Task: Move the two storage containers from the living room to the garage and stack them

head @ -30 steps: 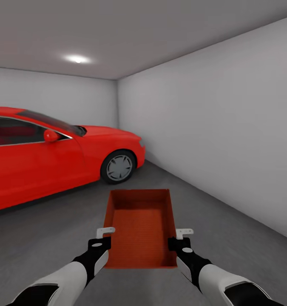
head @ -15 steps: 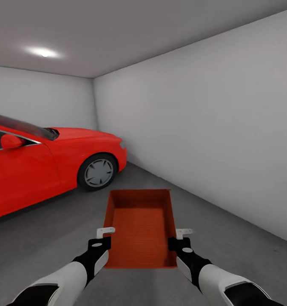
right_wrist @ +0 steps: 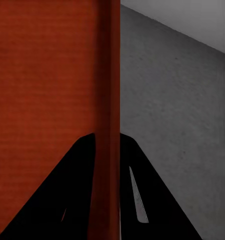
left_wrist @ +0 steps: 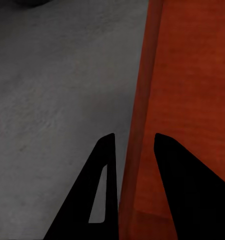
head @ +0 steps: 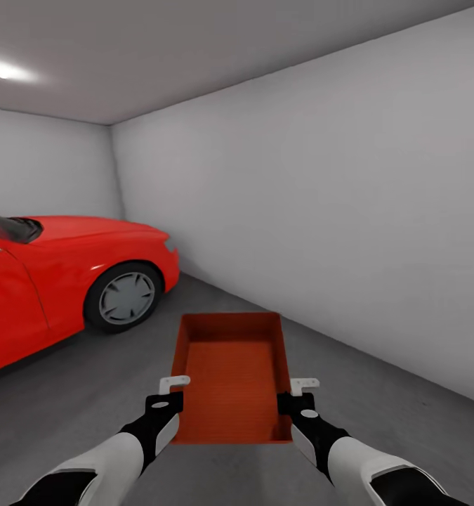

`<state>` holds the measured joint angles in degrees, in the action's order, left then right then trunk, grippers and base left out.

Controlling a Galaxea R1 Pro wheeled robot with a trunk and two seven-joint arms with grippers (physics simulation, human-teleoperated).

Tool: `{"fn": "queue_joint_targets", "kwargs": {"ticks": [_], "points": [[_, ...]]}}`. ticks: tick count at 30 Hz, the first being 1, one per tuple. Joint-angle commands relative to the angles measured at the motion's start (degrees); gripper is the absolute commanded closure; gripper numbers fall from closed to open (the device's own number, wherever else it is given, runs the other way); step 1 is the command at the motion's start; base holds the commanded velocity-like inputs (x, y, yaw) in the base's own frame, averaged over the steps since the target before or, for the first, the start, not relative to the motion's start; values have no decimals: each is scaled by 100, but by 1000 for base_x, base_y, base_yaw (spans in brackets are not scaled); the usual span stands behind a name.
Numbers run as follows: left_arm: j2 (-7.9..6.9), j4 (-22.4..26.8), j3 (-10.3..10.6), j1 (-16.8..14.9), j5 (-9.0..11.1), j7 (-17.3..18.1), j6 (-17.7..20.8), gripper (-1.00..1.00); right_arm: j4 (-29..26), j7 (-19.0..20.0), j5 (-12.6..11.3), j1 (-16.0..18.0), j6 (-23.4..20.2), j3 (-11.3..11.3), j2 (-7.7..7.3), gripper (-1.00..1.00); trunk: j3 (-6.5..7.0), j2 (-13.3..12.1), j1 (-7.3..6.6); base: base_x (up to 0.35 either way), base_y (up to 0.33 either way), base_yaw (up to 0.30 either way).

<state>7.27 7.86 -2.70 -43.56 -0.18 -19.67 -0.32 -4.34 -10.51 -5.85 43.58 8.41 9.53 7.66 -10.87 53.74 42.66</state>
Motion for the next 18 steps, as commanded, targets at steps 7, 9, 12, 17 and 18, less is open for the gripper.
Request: {"fn": "queue_joint_targets", "kwargs": {"ticks": [7,9,12,17,18], "points": [[-209,-13,-91,2,35,-28,-5,100,-23,-109,-21,10,286,-373,-63,100,-8,6,4,323,122,-282],[-209,-13,-90,4,35,-28,-8,100,-23,-109,-21,10,281,-373,-63,100,-8,6,4,323,129,-282],[-209,-13,-90,3,35,-28,-11,100,-23,-109,-21,10,279,-373,-63,100,-8,6,4,323,130,-282],[-209,-13,-87,3,35,-28,-12,100,-23,-109,-21,11,287,-373,-63,100,-8,6,4,323,130,-282],[-209,-13,-88,2,35,-28,-12,100,-23,-109,-21,11,283,-373,-63,100,-8,6,4,323,130,-282]]}}
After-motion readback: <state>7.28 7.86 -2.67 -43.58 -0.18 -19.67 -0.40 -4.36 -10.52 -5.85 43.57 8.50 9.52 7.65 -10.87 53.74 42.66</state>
